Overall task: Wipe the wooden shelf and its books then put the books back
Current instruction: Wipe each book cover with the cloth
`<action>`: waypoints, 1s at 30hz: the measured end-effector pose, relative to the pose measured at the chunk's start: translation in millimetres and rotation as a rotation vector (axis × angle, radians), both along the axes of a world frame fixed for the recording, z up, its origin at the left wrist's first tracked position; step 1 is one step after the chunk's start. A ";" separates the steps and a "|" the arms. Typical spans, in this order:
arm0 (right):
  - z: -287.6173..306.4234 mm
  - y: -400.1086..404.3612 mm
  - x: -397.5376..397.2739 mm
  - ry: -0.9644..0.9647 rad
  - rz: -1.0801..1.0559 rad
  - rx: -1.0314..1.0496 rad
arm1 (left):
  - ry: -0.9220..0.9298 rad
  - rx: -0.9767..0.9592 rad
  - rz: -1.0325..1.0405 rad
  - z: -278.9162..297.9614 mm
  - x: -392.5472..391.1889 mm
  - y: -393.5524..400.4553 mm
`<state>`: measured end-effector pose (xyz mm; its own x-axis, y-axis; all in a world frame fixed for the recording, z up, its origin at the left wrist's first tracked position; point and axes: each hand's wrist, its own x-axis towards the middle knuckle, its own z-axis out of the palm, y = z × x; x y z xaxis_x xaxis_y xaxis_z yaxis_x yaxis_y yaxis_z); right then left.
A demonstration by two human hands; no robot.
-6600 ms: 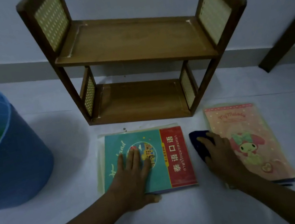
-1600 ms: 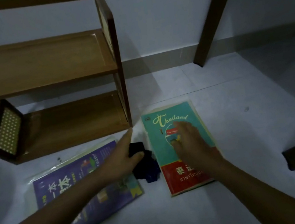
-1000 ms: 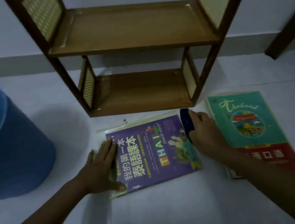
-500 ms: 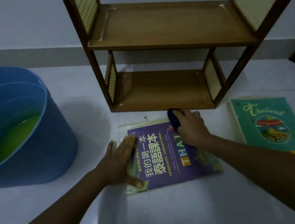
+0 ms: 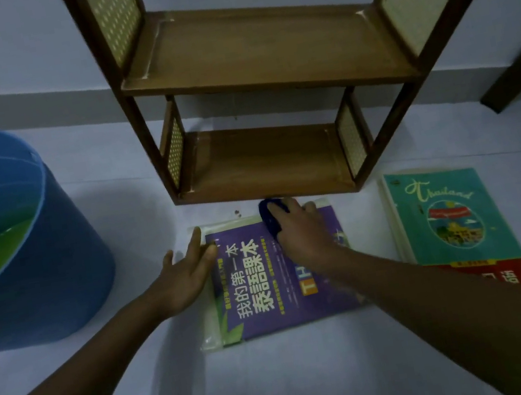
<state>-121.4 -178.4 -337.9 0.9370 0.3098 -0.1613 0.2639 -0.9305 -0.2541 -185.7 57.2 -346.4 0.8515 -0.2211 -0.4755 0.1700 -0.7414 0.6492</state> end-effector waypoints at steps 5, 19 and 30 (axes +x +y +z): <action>-1.2 10.4 -108.6 0.028 0.630 0.161 | -0.154 0.077 -0.013 -4.8 -3.0 -9.8; -3.2 -95.5 -119.0 0.090 0.404 0.178 | -0.337 0.592 -0.285 1.2 -19.3 -35.7; -10.3 -123.6 -41.0 0.192 -0.343 -0.024 | -0.303 0.609 -0.516 -23.9 -29.8 -115.9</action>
<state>-162.4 -301.9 -348.2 0.9375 -0.0224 -0.3474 -0.1140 -0.9626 -0.2457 -215.5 -58.7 -370.3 0.8240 -0.3960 -0.4052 -0.4019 -0.9126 0.0747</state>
